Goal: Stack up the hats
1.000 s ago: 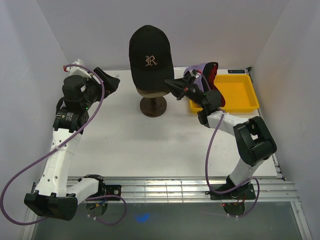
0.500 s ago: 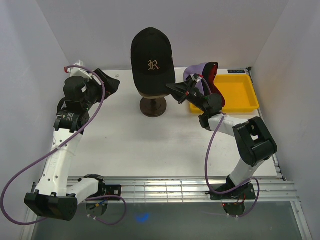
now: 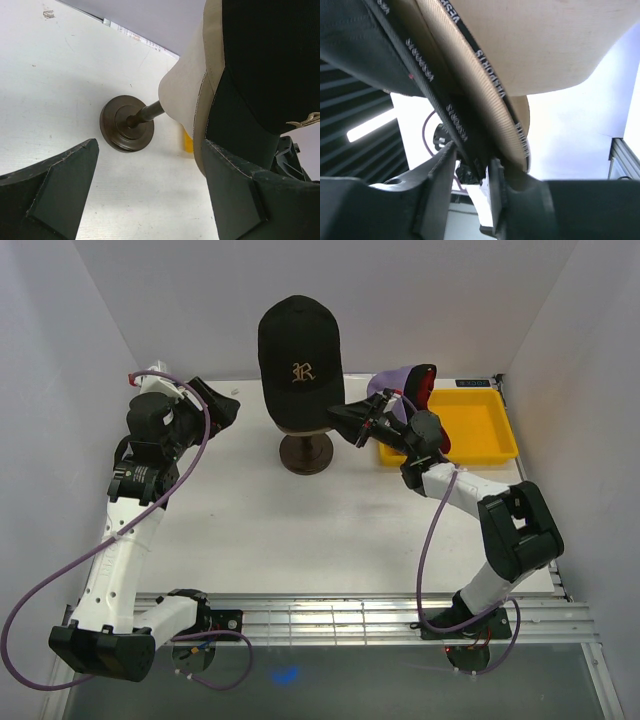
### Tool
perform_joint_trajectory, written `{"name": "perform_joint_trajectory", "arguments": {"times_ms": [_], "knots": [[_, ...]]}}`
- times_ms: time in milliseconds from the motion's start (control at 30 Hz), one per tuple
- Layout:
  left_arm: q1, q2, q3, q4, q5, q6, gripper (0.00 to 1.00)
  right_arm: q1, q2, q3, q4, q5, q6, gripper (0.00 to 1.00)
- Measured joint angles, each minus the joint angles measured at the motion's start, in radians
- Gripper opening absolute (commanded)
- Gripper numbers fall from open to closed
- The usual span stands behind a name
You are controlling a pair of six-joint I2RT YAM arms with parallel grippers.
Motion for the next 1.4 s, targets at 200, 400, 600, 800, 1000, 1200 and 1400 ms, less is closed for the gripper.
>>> {"name": "perform_joint_trajectory", "arguments": {"times_ms": [200,400,600,800,1000,1200,1400], "knots": [[0.000,0.003,0.000,0.006,0.008,0.001,0.94,-0.007,-0.064,0.018,-0.166,0.003,-0.074,0.46],[0.000,0.026,0.000,0.016,0.032,0.003,0.94,-0.022,-0.116,0.018,-0.279,0.011,-0.139,0.48],[0.000,0.060,0.000,0.027,0.071,0.009,0.94,-0.042,-0.162,0.029,-0.407,0.011,-0.227,0.51],[0.000,0.085,0.005,0.029,0.113,0.019,0.94,-0.085,-0.233,0.039,-0.559,0.011,-0.356,0.55],[0.000,0.113,0.070,0.033,0.158,0.031,0.95,-0.133,-0.215,0.248,-0.829,0.015,-0.566,0.59],[0.000,0.149,0.157,0.086,0.173,0.035,0.96,-0.144,-0.087,0.702,-1.068,0.082,-0.838,0.66],[0.000,0.204,0.190,0.212,0.193,0.030,0.96,-0.140,0.008,0.840,-1.098,0.108,-0.970,0.69]]}}
